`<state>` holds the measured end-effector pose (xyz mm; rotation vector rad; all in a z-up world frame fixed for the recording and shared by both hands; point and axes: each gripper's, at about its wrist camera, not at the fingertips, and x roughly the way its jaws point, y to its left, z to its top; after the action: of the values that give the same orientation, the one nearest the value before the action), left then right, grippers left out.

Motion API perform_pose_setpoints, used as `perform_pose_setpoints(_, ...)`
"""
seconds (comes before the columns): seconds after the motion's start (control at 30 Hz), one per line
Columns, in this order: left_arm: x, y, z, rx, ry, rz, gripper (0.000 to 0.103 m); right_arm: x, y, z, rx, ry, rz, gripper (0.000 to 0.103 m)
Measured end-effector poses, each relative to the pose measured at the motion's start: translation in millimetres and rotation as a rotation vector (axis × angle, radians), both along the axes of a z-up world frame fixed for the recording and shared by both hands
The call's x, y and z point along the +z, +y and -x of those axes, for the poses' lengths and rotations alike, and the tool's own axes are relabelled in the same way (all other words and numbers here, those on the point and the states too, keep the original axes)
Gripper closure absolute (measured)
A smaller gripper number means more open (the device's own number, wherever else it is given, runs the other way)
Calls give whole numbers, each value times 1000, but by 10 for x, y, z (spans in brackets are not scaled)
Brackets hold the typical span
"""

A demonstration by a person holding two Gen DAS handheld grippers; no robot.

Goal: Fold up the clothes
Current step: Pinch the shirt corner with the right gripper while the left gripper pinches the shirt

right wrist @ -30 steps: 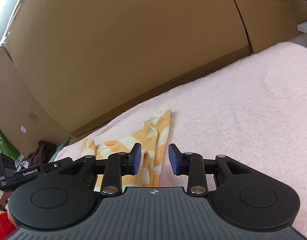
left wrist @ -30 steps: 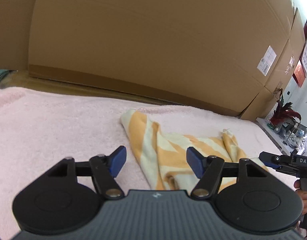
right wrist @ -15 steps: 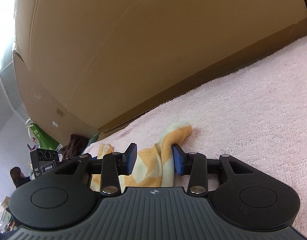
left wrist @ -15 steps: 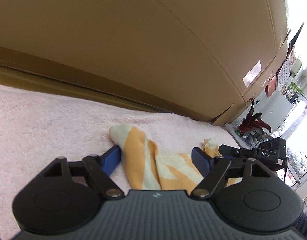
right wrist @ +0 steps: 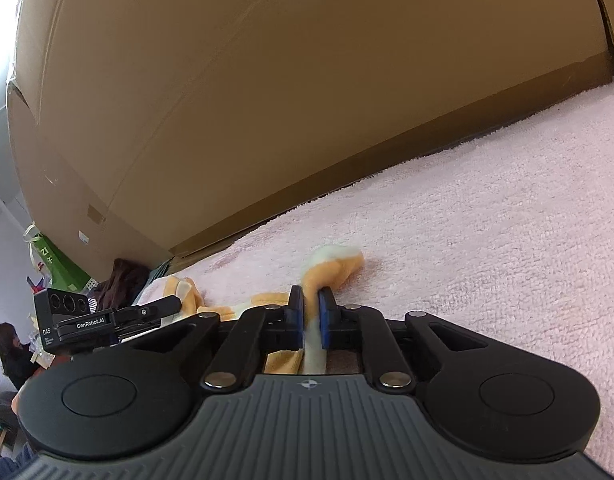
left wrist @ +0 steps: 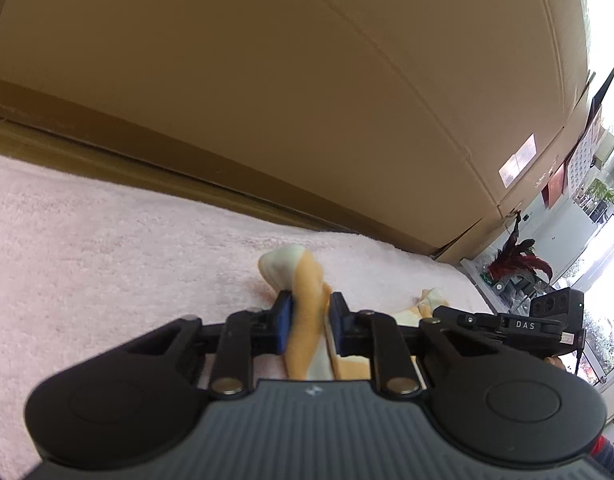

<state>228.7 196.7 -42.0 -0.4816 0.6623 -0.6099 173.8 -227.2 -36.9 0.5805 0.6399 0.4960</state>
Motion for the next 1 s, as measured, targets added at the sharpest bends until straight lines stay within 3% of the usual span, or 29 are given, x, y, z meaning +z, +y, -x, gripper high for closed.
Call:
perform_pose_setpoints(0.1,-52,93,-37,7,43,49,79,-18,-13,-11,-6,10,-5,94)
perform_pose_setpoints(0.17,-77,143,-54,4,62,82,60,-35,-34,-15,-2,18,-14,90)
perform_pose_setpoints(0.23,-65,137,-40,-17,47,97,50,-48,-58,-15,11,9,-56,74)
perform_pose_setpoints(0.33,-32,76,-13,-51,12,105,27,-34,-19,-20,18,-1,-58,68)
perform_pose_setpoints(0.43,-10,10,0,-70,-8,108,17,-24,-9,-23,21,-10,-64,62)
perform_pose_setpoints(0.67,-39,100,-39,-51,6,202,16,-26,-26,-20,21,-19,-93,59)
perform_pose_setpoints(0.8,-37,90,-47,-50,9,219,17,76,149,-65,40,-24,35,57)
perform_pose_setpoints(0.87,-46,109,-51,-28,19,224,26,64,188,-110,9,-28,33,58)
perform_pose_setpoints(1.0,-86,201,-64,-1,42,258,33,-37,95,-137,-52,0,-52,72)
